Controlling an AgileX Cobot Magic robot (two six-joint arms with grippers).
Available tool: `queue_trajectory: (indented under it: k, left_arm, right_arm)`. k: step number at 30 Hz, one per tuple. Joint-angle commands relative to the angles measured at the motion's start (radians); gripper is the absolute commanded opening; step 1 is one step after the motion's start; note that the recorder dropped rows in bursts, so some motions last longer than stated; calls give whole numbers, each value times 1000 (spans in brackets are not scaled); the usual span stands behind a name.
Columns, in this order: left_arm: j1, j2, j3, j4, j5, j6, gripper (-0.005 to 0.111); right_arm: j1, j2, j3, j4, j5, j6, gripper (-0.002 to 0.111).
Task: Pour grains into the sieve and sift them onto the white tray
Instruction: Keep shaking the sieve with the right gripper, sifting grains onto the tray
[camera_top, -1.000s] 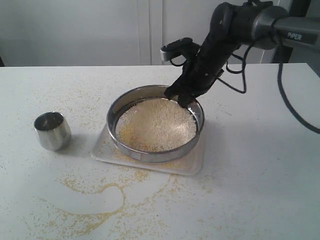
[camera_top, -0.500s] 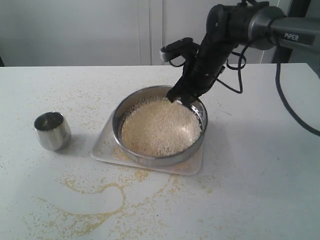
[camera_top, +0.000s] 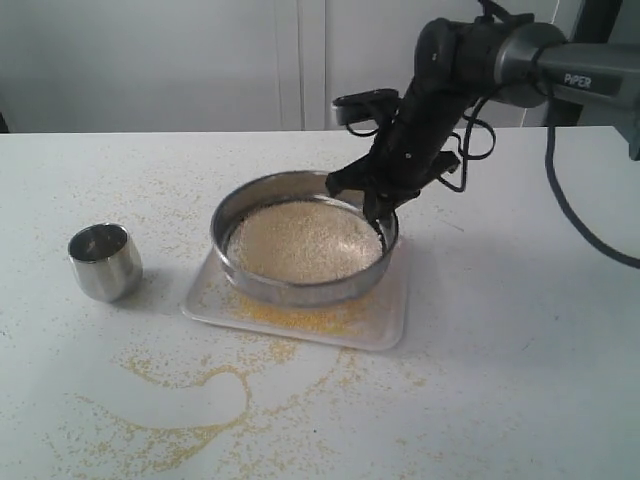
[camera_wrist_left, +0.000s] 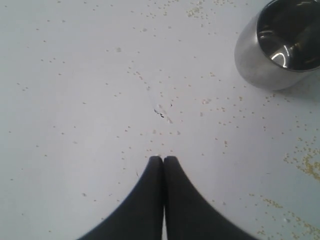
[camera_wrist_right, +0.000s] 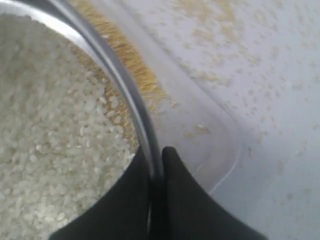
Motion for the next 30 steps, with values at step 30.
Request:
queue_trajectory:
  k: [30]
  left_arm:
    - [1, -7, -1, -5, 11, -2, 0]
  right_arm:
    - [-31, -31, -6, -7, -113, 249, 0]
